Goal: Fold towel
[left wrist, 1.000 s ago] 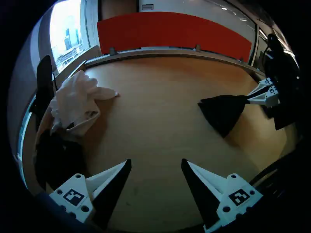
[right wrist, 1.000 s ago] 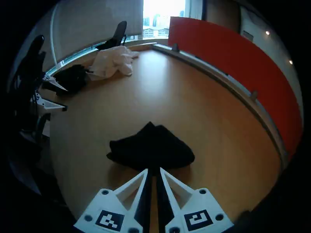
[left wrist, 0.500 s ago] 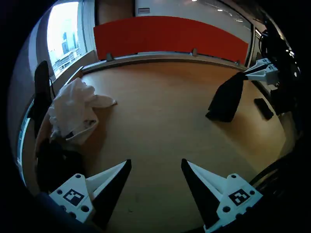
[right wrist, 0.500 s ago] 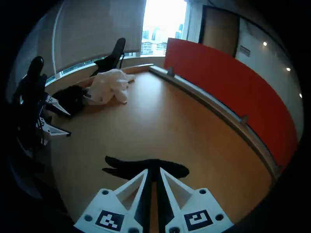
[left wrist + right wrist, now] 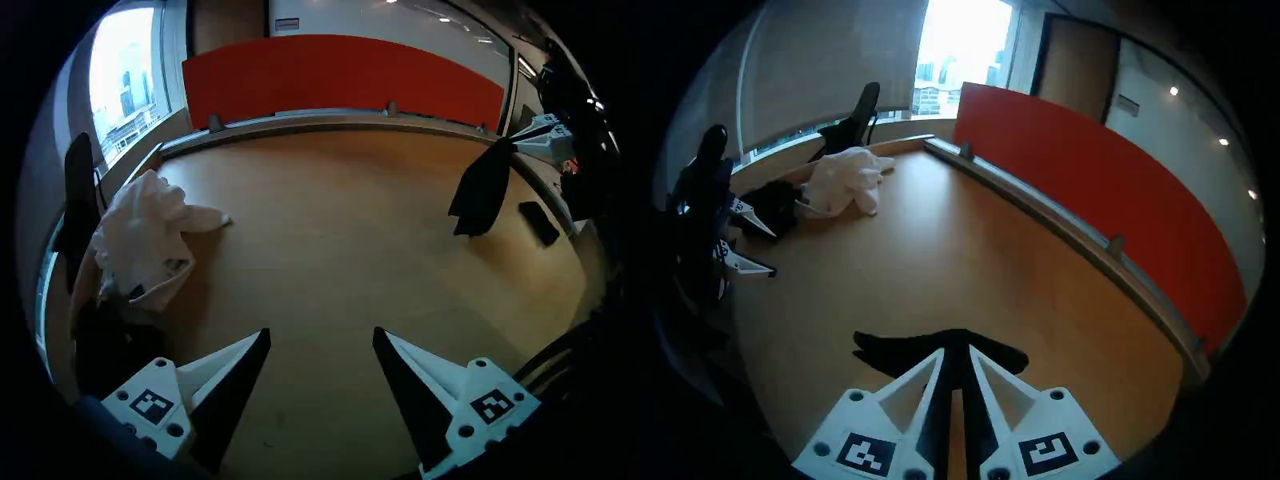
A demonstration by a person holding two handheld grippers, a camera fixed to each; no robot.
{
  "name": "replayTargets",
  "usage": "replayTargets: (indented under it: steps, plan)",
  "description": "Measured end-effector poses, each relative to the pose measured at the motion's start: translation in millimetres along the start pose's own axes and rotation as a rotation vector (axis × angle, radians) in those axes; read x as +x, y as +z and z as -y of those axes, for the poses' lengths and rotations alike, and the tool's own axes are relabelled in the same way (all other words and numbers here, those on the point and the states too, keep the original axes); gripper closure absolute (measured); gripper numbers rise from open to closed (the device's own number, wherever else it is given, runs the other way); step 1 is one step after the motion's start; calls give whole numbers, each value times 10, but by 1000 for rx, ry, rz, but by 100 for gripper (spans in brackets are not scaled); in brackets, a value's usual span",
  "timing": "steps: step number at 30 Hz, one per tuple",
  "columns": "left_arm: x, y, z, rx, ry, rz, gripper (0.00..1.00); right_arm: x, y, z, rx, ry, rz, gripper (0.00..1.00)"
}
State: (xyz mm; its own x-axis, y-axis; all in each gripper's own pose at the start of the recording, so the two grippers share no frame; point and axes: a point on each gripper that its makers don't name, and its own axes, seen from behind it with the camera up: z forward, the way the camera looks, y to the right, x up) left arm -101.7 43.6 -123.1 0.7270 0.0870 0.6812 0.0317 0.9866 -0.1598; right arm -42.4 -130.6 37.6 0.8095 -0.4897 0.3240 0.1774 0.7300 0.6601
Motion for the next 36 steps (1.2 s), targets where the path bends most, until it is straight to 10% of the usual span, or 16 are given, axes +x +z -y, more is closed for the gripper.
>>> replayTargets:
  steps: [36]
  plan:
    - [113, 137, -183, 7, 15, 24, 5, -1157, -934, -1812, -204, 172, 103, 94]
